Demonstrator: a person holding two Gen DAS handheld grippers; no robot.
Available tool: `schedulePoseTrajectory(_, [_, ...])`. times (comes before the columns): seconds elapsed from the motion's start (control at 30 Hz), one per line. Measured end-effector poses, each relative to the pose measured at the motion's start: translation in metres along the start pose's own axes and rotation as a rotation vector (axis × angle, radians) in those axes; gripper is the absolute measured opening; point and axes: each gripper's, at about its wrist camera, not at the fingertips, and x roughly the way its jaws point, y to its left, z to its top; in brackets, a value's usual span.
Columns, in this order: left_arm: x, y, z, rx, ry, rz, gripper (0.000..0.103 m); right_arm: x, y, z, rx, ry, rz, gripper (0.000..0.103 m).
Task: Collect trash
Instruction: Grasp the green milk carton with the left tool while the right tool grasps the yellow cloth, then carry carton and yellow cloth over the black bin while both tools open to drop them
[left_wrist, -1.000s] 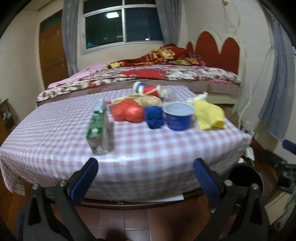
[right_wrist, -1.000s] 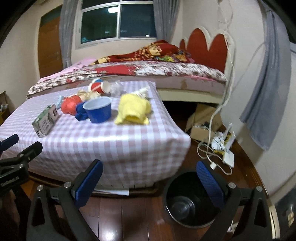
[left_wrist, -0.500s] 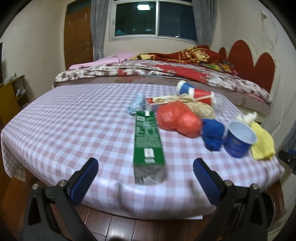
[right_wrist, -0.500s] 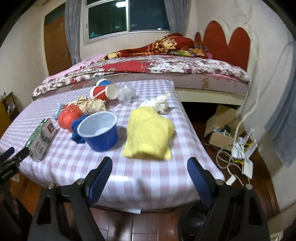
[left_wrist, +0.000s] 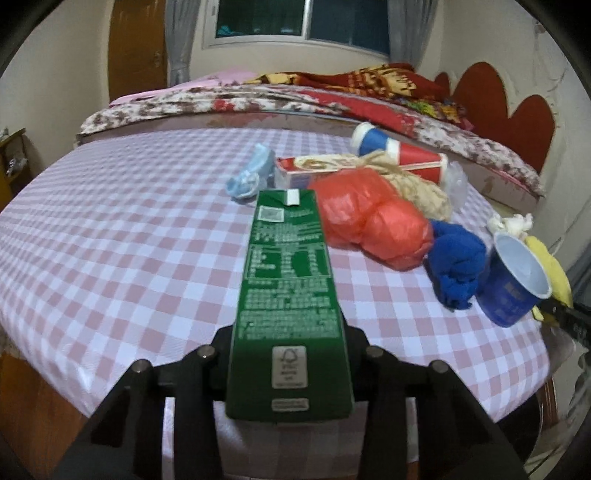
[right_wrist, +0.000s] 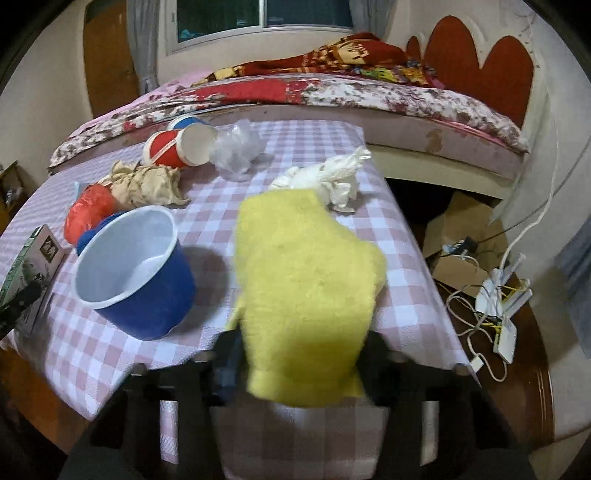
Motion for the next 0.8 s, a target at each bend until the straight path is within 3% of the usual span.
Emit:
schedulePoseTrajectory(0.23, [-0.043,-0.025,-0.001,0.058,-0.090,-0.079,0.040,-0.037,-0.011,-0.007,0.010,-0.090,0.011,0.020])
schedulePoseTrajectory(0.43, [-0.077,-0.080,-0.008,0.154,-0.123,-0.214,0.040,-0.075,-0.043,-0.027,0.042,-0.130,-0.026,0.021])
schedulePoseTrajectory(0.8, [-0.106,-0.198,-0.052,0.365,-0.054,-0.488,0.040,-0.114,-0.138,-0.101,0.186,-0.040,-0.141,0.021])
